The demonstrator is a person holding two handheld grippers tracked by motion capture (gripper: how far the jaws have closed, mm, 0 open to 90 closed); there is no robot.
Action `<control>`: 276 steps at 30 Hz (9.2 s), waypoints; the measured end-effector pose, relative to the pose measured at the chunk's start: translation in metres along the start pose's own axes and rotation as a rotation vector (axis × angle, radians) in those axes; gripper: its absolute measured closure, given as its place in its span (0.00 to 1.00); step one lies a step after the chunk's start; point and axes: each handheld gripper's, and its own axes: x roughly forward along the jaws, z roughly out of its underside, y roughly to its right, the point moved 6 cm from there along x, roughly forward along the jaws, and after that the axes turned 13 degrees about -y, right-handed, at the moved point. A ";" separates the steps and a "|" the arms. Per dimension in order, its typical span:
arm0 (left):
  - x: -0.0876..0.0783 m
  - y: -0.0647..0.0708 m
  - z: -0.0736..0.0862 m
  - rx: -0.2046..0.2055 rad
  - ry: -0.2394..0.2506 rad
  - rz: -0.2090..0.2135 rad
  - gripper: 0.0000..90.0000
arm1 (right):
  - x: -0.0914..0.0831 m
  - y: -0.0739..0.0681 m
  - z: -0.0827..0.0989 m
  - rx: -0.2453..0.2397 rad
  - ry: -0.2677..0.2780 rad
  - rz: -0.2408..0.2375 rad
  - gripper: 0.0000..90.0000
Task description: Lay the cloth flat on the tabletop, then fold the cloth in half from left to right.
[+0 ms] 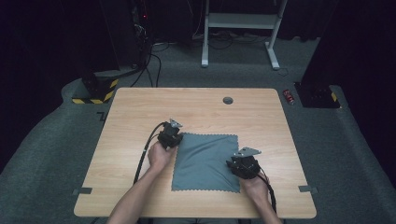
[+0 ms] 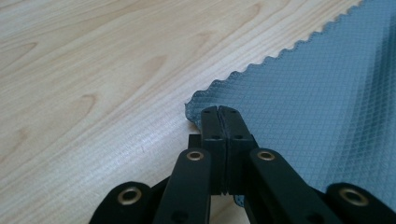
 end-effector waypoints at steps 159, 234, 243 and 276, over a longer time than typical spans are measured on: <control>0.003 -0.022 -0.007 -0.062 -0.011 0.042 0.99 | 0.029 -0.208 -0.052 -0.452 0.008 -0.187 0.99; -0.020 0.007 -0.054 -0.024 0.079 0.192 1.00 | -0.020 -0.135 -0.010 -0.222 0.117 -0.179 0.99; -0.007 0.020 -0.061 -0.027 0.070 0.225 1.00 | -0.028 -0.121 0.005 -0.188 0.112 -0.150 0.99; 0.022 0.089 -0.099 0.125 0.015 0.248 1.00 | -0.044 -0.091 0.043 -0.133 0.074 -0.063 0.99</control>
